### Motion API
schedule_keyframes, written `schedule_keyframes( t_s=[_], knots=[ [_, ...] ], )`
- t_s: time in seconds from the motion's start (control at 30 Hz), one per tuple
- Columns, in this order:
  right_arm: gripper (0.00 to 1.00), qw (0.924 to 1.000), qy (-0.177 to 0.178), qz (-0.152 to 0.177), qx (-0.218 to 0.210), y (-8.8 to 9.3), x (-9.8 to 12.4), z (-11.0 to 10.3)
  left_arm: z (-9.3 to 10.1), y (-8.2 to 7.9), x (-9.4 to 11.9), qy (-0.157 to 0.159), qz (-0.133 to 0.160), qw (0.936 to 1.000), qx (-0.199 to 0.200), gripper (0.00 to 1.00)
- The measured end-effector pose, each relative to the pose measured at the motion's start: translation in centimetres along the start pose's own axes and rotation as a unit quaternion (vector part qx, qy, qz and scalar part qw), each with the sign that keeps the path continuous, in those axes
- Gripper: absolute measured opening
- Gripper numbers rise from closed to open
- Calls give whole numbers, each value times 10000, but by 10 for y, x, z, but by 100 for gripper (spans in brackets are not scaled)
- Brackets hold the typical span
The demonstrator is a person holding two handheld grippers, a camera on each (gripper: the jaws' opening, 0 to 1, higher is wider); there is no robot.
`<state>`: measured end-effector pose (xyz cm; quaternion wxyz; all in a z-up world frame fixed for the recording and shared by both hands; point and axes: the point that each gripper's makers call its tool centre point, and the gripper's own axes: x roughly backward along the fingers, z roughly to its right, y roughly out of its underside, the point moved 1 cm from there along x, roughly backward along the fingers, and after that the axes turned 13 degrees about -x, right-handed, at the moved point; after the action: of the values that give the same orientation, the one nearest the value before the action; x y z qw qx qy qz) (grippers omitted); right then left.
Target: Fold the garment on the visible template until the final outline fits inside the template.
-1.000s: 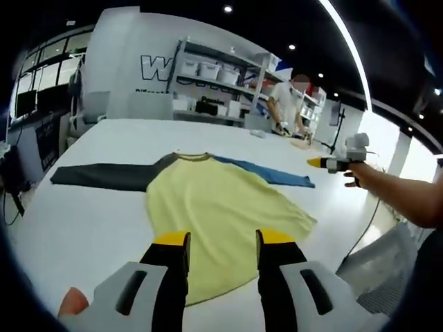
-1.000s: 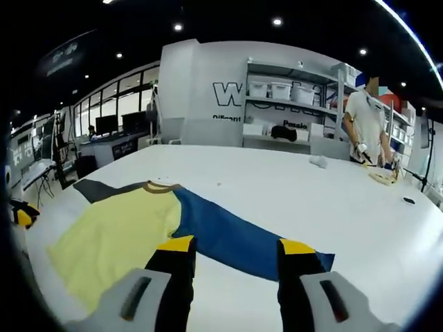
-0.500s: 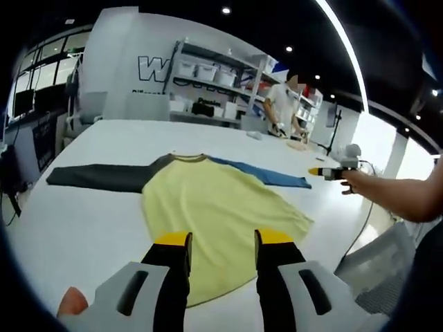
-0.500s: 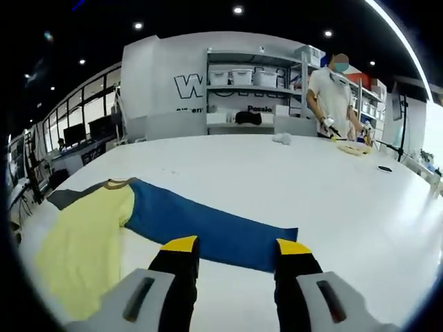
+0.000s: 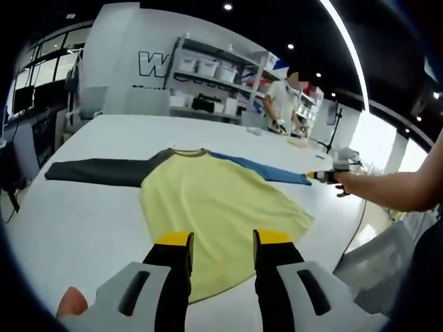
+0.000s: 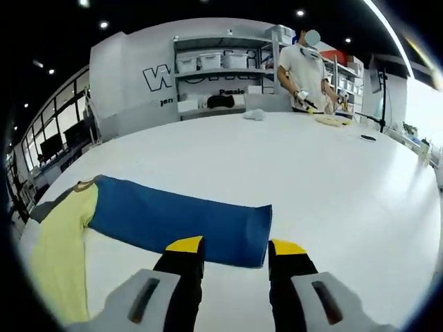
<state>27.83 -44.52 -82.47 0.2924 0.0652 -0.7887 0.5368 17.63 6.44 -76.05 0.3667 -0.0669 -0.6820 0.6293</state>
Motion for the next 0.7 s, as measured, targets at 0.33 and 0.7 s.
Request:
schedule_keyframes(
  t_s=[0.33,0.7],
  knots=[
    [30,9993,224,-194,-237,10,-9,9,-4,-3,0,-107,100,9999,41,37],
    [28,9992,257,-229,-210,13,-12,6,-26,-19,5,-753,594,9953,125,85]
  ],
)
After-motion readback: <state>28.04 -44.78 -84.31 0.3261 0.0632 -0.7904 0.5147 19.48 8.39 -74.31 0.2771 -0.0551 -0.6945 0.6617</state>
